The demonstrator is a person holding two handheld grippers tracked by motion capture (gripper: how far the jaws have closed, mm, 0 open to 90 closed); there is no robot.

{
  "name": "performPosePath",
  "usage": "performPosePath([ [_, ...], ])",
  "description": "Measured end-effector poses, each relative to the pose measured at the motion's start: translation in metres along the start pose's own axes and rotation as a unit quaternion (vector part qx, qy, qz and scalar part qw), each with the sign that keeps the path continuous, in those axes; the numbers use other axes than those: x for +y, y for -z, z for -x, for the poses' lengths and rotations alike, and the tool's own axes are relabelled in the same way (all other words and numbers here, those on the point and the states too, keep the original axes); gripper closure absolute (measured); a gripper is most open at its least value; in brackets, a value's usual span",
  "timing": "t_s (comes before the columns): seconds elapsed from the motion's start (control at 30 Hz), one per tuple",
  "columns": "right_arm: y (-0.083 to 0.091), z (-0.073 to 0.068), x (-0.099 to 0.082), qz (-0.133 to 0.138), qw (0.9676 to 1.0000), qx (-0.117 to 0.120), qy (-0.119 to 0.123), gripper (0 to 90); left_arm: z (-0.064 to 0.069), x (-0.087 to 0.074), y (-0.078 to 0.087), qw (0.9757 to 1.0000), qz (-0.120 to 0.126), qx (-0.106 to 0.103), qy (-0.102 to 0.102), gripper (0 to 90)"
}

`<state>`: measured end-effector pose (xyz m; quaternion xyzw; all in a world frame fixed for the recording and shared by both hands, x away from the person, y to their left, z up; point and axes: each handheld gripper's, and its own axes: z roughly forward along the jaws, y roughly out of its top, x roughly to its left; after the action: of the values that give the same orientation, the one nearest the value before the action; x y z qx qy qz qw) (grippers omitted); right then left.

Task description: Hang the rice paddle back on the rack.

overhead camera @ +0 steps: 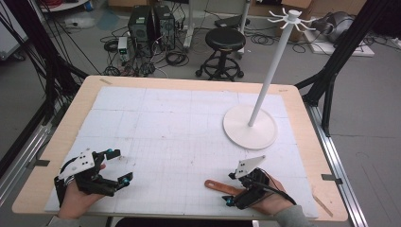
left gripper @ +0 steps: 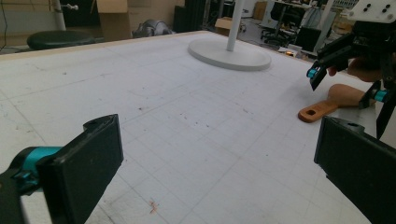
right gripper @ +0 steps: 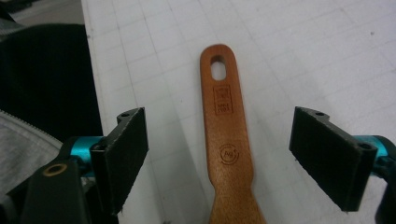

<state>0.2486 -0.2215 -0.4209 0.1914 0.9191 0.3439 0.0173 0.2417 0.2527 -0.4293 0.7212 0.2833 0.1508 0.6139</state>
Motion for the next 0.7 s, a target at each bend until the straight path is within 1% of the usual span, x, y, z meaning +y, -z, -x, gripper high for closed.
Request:
performPosePath([
  [0.1,0.0001,0.0006,0.0002,-0.010,0.9999,-0.003,-0.004,21.3,0.0002,-0.0004,0.0002,1.0000,-0.002,0.000,-0.001,1.8],
  [0.23,0.0000,0.0011,0.0025,-0.026,0.9996,-0.014,0.001,24.0,0.0012,-0.0004,0.0006,1.0000,-0.001,0.000,-0.002,1.8],
  [0.4,-0.0019,0.0003,0.0045,-0.046,0.9987,-0.022,0.001,28.1,0.0010,-0.0009,0.0002,1.0000,-0.003,0.000,0.000,1.8],
  [0.47,-0.0027,0.0014,0.0045,-0.051,0.9985,-0.020,0.004,29.0,0.0008,-0.0013,0.0006,1.0000,-0.004,0.000,-0.002,1.8],
  [0.5,-0.0034,0.0016,0.0044,-0.053,0.9984,-0.018,0.004,29.6,0.0014,-0.0014,0.0009,1.0000,-0.003,0.001,0.002,1.8],
  [0.63,-0.0063,0.0014,0.0049,-0.059,0.9982,-0.013,0.006,32.3,0.0015,-0.0015,0.0024,1.0000,-0.002,0.003,0.001,1.8],
  [0.7,-0.0073,0.0008,0.0055,-0.065,0.9977,-0.015,0.010,33.9,0.0014,-0.0017,0.0027,1.0000,-0.003,0.003,0.000,1.8],
])
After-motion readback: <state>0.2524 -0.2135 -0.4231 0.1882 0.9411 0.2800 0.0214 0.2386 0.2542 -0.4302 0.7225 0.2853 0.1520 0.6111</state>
